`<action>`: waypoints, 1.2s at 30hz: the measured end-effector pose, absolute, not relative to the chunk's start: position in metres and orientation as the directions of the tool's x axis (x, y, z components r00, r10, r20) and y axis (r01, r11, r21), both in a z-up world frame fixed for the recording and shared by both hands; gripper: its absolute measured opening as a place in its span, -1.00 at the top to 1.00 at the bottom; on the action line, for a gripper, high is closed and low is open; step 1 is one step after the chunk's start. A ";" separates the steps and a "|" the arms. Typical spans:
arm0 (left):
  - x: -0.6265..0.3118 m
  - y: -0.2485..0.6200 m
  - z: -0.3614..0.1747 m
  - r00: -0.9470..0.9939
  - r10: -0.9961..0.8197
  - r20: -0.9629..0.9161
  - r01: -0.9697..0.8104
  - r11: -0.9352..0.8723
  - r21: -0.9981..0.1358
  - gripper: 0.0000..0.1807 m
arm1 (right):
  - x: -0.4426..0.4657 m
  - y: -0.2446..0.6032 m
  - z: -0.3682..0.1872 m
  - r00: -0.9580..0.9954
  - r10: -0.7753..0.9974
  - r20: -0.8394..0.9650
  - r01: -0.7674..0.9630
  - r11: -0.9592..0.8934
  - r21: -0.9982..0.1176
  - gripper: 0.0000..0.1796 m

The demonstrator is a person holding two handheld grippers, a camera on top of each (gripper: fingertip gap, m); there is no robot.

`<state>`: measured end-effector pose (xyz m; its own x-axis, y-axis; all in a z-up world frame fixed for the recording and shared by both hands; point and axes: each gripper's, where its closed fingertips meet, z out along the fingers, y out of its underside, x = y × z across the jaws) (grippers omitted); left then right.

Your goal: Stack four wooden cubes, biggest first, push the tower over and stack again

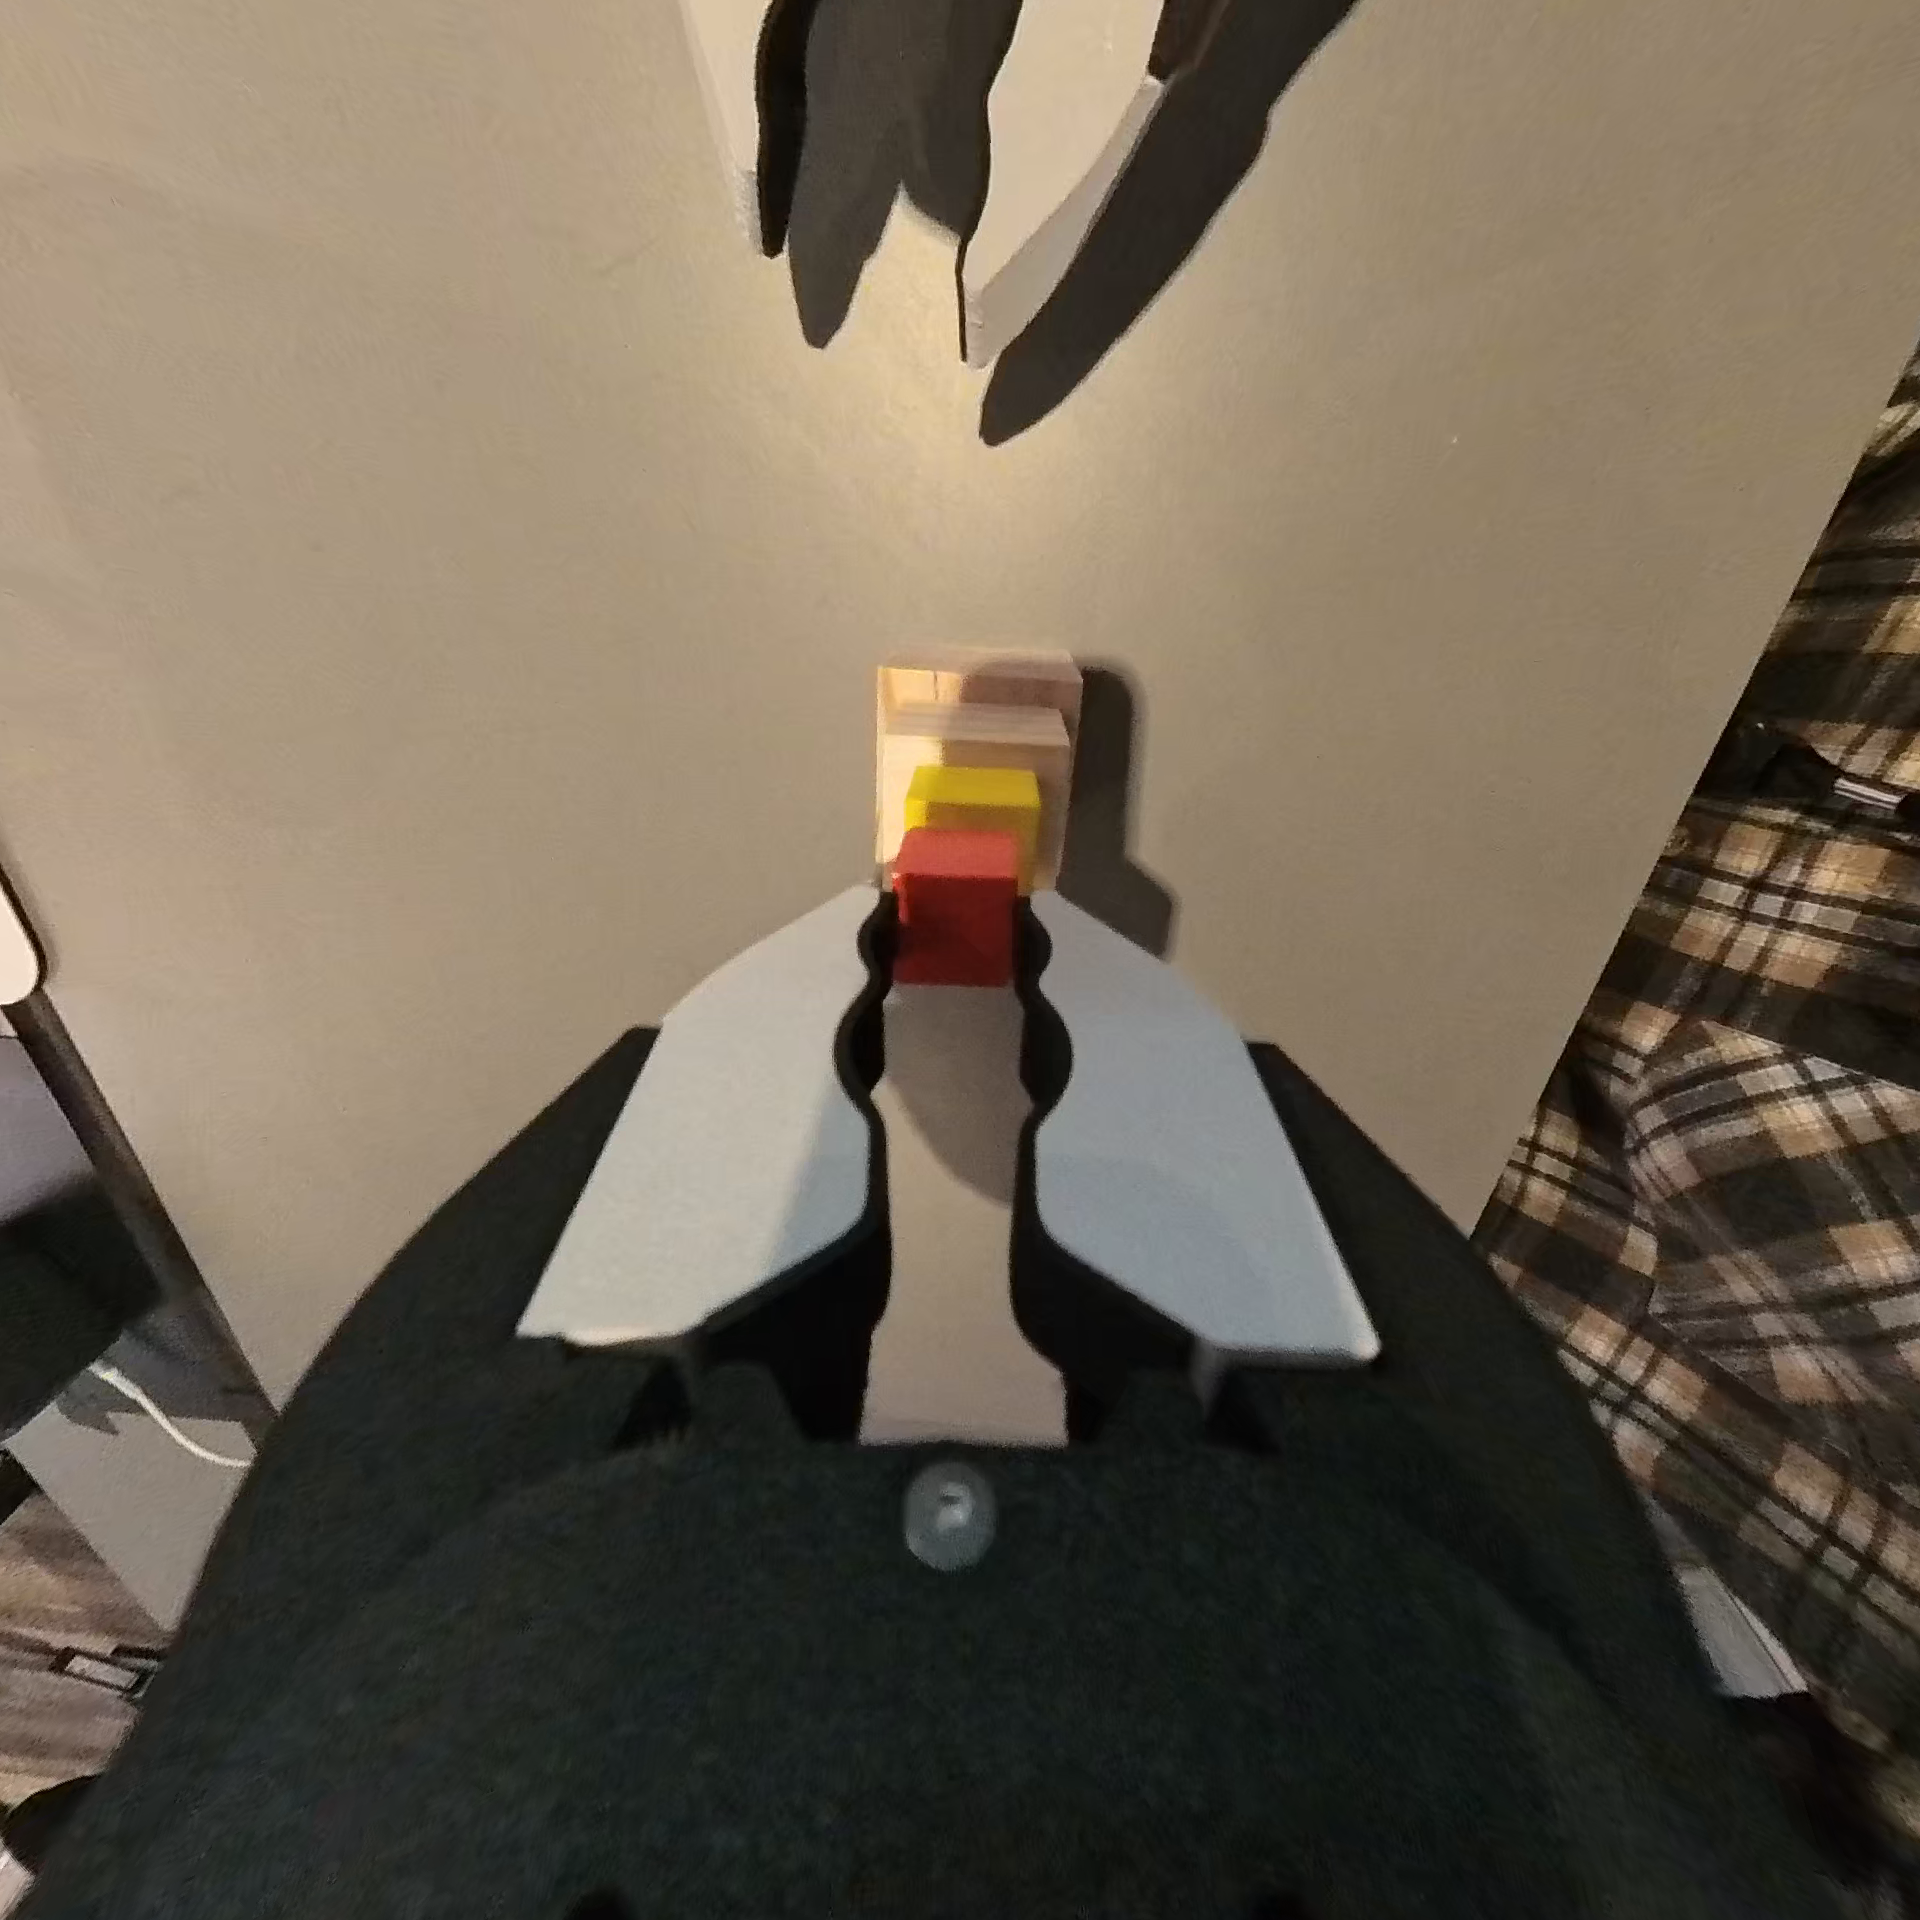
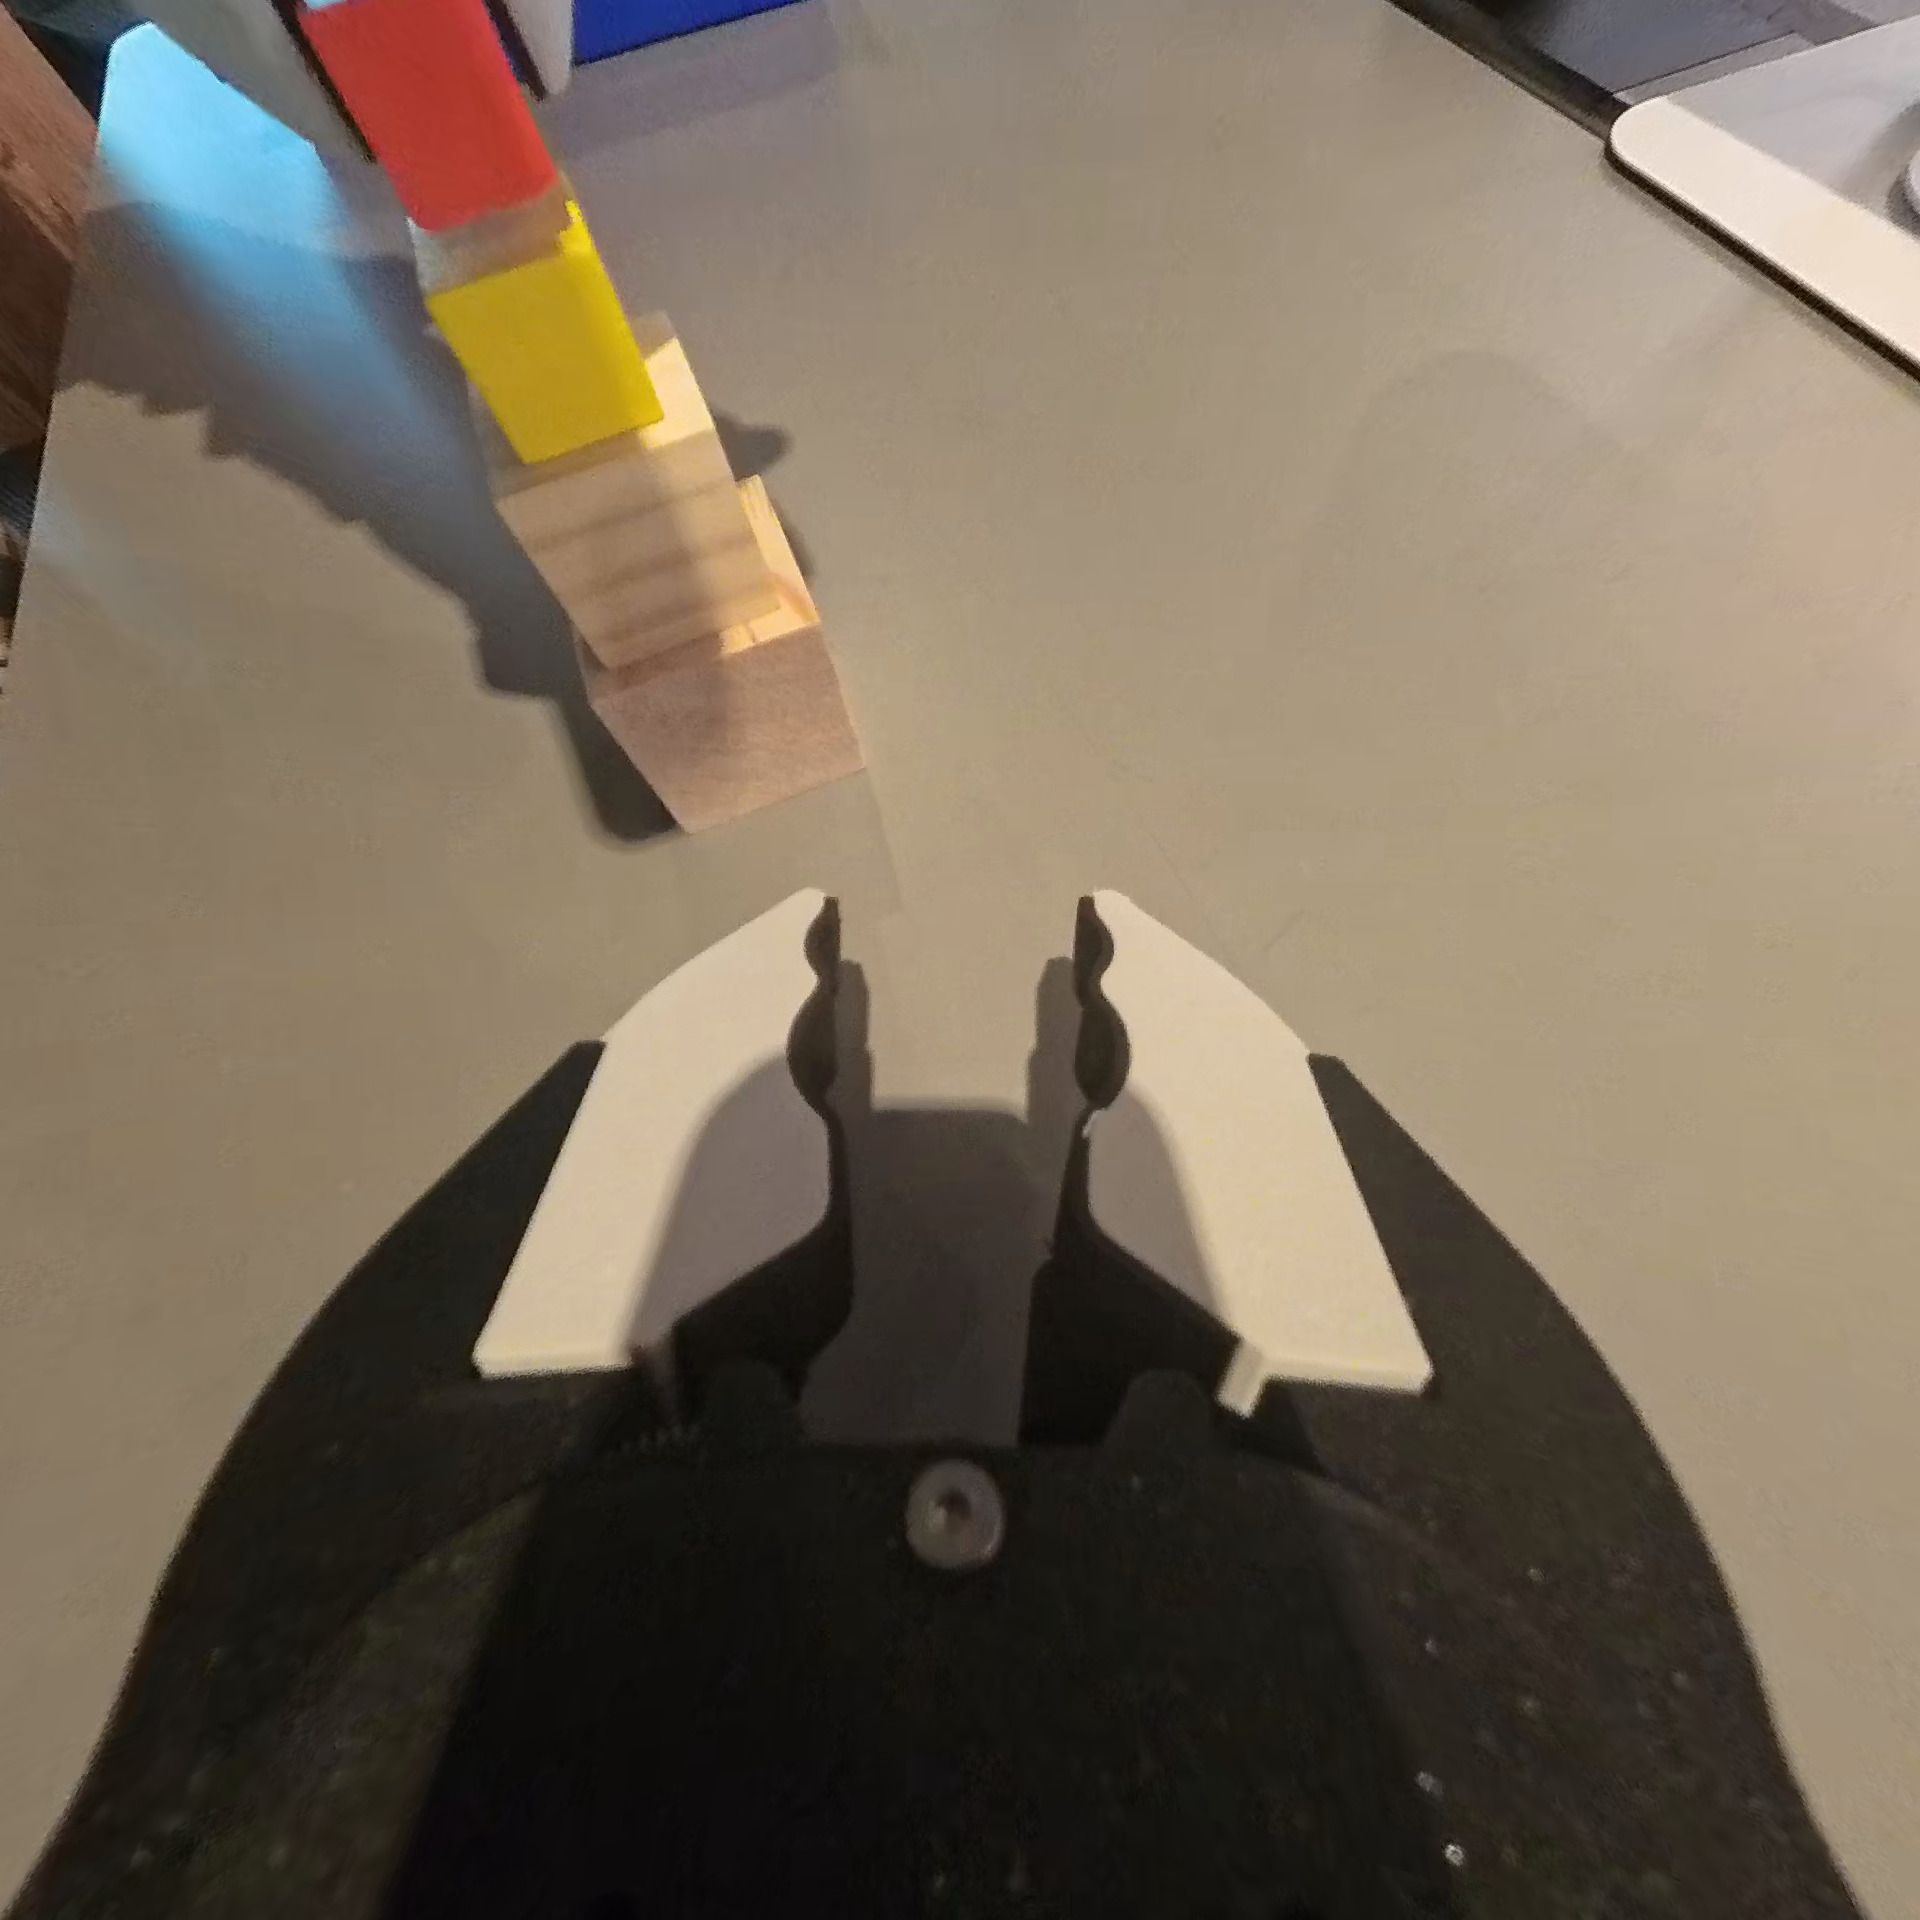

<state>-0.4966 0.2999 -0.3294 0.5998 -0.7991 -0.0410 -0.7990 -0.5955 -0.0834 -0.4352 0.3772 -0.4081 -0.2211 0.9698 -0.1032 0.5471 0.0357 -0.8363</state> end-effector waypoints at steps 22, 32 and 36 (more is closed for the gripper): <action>-0.495 0.300 -0.333 0.590 -0.807 -0.036 -0.807 -0.587 -0.073 0.76 | -0.434 0.376 -0.407 -0.224 0.969 -0.103 0.544 0.037 -0.838 0.52; -0.495 0.301 -0.334 0.582 -0.812 -0.042 -0.813 -0.579 -0.069 0.76 | -0.434 0.376 -0.407 -0.227 0.968 -0.108 0.548 0.035 -0.836 0.52; -0.496 0.300 -0.335 0.579 -0.814 -0.042 -0.815 -0.576 -0.064 0.72 | -0.434 0.376 -0.407 -0.226 0.968 -0.106 0.545 0.035 -0.838 0.52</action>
